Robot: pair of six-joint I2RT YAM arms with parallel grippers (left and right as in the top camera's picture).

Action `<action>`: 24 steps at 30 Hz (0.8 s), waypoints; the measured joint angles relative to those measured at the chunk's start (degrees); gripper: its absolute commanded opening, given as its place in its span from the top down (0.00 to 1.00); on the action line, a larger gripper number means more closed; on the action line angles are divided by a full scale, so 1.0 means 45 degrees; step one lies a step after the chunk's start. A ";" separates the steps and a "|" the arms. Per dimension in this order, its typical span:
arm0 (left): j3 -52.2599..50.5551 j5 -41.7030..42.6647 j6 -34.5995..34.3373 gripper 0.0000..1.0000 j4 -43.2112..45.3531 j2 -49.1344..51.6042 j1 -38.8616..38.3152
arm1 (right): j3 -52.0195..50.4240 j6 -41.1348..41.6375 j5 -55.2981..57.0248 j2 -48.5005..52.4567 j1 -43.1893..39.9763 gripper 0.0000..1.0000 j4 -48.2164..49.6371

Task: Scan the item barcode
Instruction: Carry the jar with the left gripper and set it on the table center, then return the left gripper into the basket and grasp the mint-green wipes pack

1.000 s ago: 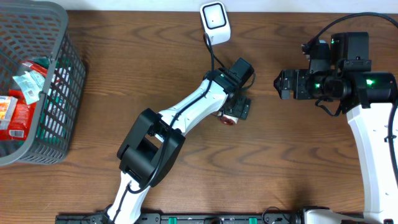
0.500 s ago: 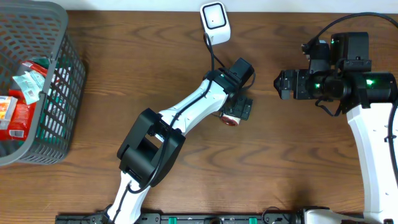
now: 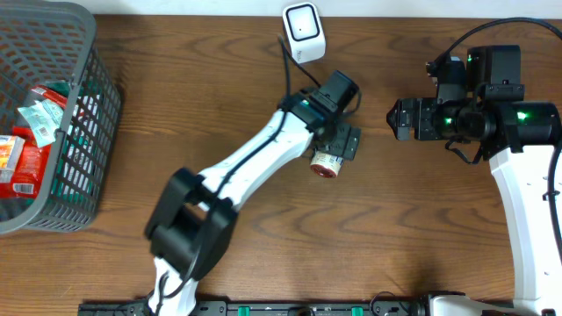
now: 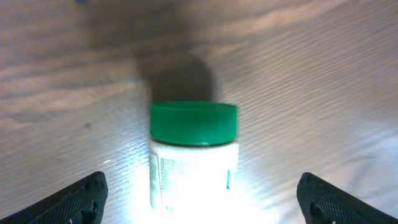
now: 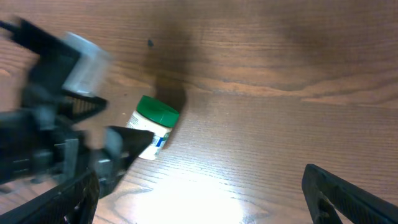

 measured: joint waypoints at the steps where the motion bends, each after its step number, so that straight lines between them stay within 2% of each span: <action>1: 0.0000 0.0034 0.0024 0.03 0.0000 -0.0311 0.0083 | 0.0000 0.0000 0.0000 0.0000 0.0000 0.01 -0.0005; 7: 0.0005 0.0151 0.0559 0.03 -0.0325 -0.2691 0.1229 | 0.0000 0.0000 0.0000 0.0000 0.0000 0.01 -0.0005; 12: 0.0559 0.0146 0.1316 0.04 -0.1972 -0.4493 0.3065 | 0.0000 0.0000 0.0000 0.0000 0.0000 0.01 -0.0005; 19: 0.3279 0.0112 0.2093 0.04 -0.4896 -0.5790 0.7315 | 0.0000 0.0000 0.0000 0.0000 0.0000 0.01 -0.0005; 24: 0.4571 0.0053 0.2390 0.04 -0.5382 -0.6348 1.0690 | 0.0000 0.0000 -0.0005 0.0000 0.0000 0.01 -0.0005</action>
